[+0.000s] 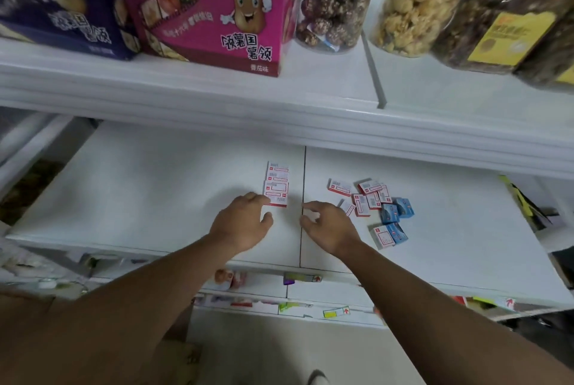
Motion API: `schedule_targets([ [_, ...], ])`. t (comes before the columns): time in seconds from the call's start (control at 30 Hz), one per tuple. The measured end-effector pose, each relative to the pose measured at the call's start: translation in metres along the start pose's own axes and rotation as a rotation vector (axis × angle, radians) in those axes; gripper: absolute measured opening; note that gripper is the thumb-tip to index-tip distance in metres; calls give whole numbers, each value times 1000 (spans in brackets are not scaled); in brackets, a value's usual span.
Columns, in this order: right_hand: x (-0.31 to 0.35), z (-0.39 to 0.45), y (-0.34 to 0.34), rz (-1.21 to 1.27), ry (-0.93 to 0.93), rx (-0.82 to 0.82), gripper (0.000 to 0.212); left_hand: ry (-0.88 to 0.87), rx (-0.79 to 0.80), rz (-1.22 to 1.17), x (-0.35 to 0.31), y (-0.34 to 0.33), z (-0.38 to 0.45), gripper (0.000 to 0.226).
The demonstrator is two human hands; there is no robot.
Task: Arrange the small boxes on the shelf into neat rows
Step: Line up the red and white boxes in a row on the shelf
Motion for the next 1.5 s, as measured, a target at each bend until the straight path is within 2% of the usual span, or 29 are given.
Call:
schedule_targets([
  [0.17,-3,-24,34,-62,23,-23,47,-6,56,75,-25,21,-4,51],
  [0.43,-32,-56,79,-196,59,10,50,9,62,169,-93,39,-21,50],
  [0.73,-81,-89,125,-289,129,-31,48,77,49,158,-179,21,-45,49],
  [0.9,-116,-108,147,-272,97,-62,51,79,60,183,-214,7,-57,48],
  [1.13,-138,-128,159,-288,66,-101,53,35,91,173,-236,-6,-60,46],
  [1.5,-154,-153,147,-290,-76,-152,53,-95,88,153,-232,-18,-57,46],
])
Point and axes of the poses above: each hand's wrist, its own z-axis towards the middle knuckle, its own y-axis out of the back of the hand, x = y × z, the point moved 9 cm from there along z, towards the middle knuckle, and after that the axes turned 14 degrees about -y, right-handed, at the moved point
